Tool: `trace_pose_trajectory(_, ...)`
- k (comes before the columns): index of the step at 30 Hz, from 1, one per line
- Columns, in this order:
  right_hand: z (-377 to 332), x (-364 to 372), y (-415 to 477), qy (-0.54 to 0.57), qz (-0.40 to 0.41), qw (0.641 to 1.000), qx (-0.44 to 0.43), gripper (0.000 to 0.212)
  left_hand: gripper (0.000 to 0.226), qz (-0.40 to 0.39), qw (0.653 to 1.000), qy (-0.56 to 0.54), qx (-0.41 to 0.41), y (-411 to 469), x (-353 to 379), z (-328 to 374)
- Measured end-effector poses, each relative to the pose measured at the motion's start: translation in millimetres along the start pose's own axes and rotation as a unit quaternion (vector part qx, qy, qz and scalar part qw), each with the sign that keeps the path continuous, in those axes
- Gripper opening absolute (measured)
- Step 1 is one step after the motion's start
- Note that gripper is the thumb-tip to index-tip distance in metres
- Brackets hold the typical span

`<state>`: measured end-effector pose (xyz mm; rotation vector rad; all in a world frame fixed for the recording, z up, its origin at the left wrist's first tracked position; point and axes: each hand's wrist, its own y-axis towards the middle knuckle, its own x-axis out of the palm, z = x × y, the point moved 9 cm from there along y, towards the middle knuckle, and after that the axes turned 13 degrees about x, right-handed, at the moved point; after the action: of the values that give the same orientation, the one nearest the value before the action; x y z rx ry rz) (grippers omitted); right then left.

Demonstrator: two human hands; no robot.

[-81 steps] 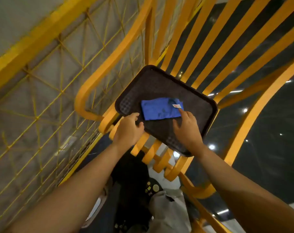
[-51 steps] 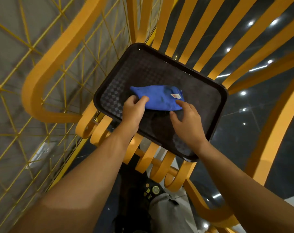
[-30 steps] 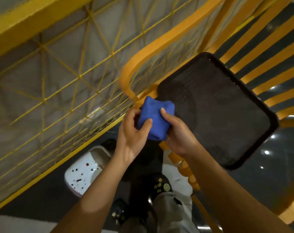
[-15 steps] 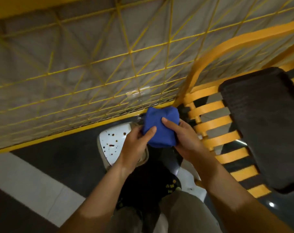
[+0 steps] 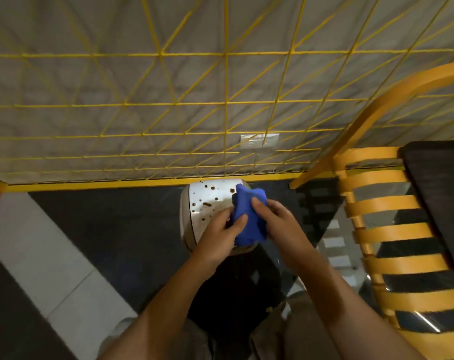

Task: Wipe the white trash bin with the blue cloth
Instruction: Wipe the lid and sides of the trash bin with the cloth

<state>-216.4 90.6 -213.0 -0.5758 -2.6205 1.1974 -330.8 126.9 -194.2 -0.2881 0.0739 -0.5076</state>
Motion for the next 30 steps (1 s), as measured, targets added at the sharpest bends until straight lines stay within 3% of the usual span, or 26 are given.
trace_pose_trajectory(6, 7.8, 18.5, -51.6, 0.0, -0.06, 0.998, -0.008, 0.032, 0.035, 0.02, 0.998, 0.064, 0.007, -49.6, -13.4, 16.5)
trace_pose_trajectory(10, -0.4, 21.5, -91.4, 0.041, -0.077, 0.996, -0.027, 0.028, 0.042, 0.072, 0.992, -0.101, -0.019, -80.4, -18.8, 30.9)
trace_pose_trajectory(14, -3.9, 26.2, -121.2, 0.049, -0.075, 0.994, -0.057, 0.03, 0.03, 0.006, 0.992, -0.125, -0.018, -104.2, -6.1, 45.5)
trace_pose_trajectory(17, -1.8, 28.6, -135.1, 0.037, -0.065, 0.995, -0.07, 0.031, 0.022, 0.008, 0.99, -0.139, 0.002, -116.0, -3.8, 50.7)
trace_pose_trajectory(20, -2.2, 37.5, -145.6, -0.027, -0.054, 0.993, -0.1, 0.02, 0.026, 0.039, 0.988, -0.152, 0.018, -121.9, -15.2, 48.8)
trace_pose_trajectory(25, 0.6, 61.0, -150.9, -0.162, -0.039, 0.982, -0.09, 0.031, 0.032, 0.125, 0.978, -0.167, 0.01, -122.4, -56.3, 32.6)
trace_pose_trajectory(30, 4.7, 62.9, -130.3, -0.312, 0.021, 0.946, -0.083, 0.032, 0.03, 0.214, 0.965, -0.148, 0.029, -115.6, -104.8, 23.8)
